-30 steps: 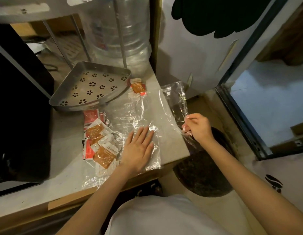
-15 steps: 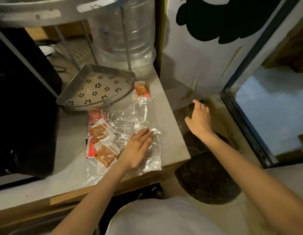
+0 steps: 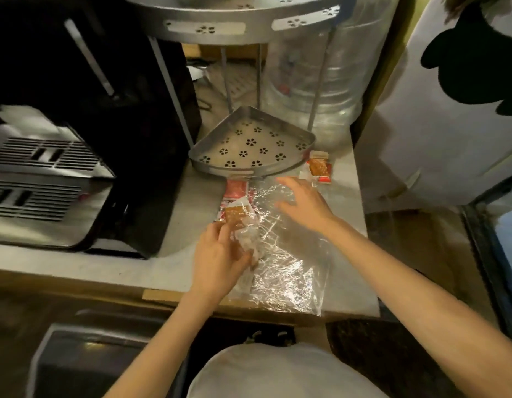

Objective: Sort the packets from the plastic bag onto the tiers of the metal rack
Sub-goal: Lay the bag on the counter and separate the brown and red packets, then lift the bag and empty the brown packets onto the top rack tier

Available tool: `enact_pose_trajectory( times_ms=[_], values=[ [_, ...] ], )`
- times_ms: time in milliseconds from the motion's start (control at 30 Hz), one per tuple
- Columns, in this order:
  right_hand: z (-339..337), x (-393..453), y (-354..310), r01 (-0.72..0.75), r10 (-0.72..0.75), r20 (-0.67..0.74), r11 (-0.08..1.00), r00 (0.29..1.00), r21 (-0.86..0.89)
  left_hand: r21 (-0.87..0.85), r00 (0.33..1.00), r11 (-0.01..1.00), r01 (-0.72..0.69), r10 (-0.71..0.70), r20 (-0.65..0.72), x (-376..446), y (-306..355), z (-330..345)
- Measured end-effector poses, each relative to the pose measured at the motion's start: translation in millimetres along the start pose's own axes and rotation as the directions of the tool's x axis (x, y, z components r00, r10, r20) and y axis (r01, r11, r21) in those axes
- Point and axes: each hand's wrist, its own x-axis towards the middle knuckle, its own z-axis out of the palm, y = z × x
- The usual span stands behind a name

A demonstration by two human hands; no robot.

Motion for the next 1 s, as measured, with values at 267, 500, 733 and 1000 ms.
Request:
enact_pose_trajectory(
  times_ms=[267, 500, 733, 1000],
  values=[
    [32, 45, -27, 0.106, -0.042, 0.318, 0.977, 0.947, -0.187, -0.011, 0.943, 0.945, 0.327, -0.326, 0.074, -21, -22, 5],
    [38, 50, -32, 0.092, -0.038, 0.265, 0.977, 0.963, -0.194, -0.036, 0.92, 0.927, 0.374, -0.366, 0.137, -16, -20, 10],
    [31, 50, -27, -0.08, 0.104, 0.283, 0.992, 0.953, -0.095, -0.128, 0.916, 0.928, 0.351, -0.311, 0.255, -3, -24, 3],
    [-4, 54, -9, -0.429, 0.314, 0.467, 0.889, 0.827, 0.16, -0.323, 0.826, 0.827, 0.46, -0.266, 0.496, 59, -35, -35]
  ],
)
